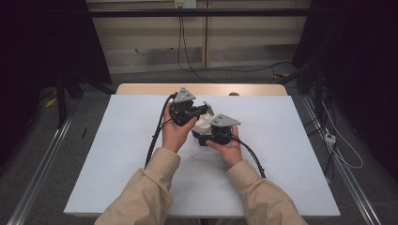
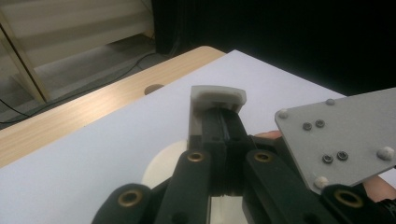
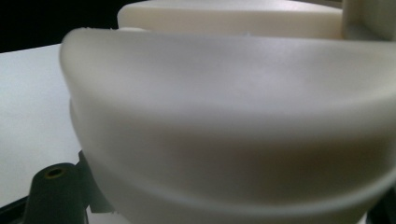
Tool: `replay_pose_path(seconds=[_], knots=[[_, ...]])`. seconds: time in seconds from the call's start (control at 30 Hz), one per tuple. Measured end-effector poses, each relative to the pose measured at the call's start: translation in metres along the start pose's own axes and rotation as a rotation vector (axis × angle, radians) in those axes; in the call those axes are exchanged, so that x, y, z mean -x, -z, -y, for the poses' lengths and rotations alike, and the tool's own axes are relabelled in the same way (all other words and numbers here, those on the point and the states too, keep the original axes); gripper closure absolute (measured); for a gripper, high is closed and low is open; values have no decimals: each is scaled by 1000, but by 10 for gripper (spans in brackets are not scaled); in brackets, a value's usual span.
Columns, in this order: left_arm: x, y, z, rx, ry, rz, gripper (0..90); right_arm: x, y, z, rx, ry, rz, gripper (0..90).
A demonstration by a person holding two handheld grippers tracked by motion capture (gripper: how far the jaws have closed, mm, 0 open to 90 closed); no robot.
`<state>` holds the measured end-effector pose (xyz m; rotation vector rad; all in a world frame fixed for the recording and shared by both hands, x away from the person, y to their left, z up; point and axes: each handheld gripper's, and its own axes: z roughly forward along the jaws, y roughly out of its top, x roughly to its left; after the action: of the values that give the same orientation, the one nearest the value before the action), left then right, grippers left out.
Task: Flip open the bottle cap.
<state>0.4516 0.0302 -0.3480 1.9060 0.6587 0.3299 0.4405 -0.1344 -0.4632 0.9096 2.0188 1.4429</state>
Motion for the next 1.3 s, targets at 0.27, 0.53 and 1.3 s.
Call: replay_pose_path(seconds=[0.27,0.53,1.3], knots=[[0,-2,-3,6,-8,-4,900,0,0,0,0,1,1,188],[-1,-6,-5,8,-7,-4,900,0,0,0,0,-1,-1,188],[-3,-17,-10,18,-4,-3,900,1,0,0,-1,-3,-4,188]])
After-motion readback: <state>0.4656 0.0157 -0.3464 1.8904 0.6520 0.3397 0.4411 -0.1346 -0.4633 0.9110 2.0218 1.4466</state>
